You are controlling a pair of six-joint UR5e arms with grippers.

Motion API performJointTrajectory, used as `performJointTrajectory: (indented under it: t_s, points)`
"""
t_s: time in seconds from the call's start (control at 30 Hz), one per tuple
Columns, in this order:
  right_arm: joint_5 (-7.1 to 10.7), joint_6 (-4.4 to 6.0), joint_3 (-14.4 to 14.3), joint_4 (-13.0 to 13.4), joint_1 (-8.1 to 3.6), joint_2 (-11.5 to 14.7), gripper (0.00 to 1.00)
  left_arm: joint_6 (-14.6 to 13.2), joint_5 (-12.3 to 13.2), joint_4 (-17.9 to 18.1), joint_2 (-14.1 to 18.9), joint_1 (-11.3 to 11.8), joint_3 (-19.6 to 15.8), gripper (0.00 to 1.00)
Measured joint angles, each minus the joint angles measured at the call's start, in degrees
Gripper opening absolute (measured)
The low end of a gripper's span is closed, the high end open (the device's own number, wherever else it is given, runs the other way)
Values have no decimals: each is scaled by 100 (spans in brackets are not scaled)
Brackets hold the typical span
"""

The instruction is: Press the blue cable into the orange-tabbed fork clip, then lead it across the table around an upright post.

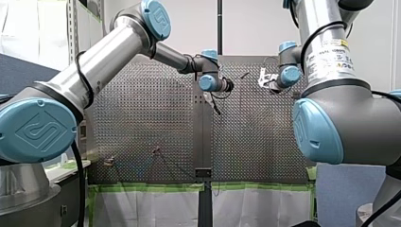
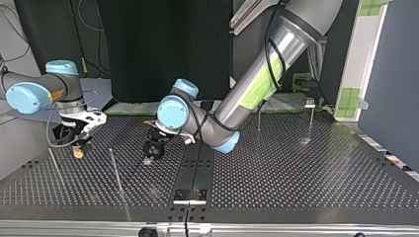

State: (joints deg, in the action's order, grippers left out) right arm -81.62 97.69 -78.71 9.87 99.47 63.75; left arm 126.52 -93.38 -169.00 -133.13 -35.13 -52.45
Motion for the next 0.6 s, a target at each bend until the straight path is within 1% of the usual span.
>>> performJointTrajectory:
  t_s: [0.2,0.43,0.57,0.6]
  points:
    - [-103,14,-274,257,21,-205,0,32,-33,9,-2,10,0,0]
    - [-254,6,-494,400,72,-513,0,51,-69,17,-1,20,0,0]
    - [-325,36,-650,576,90,-686,0,55,-119,20,-4,27,0,0]
    - [-338,39,-669,623,92,-723,0,56,-124,23,-3,28,0,4]
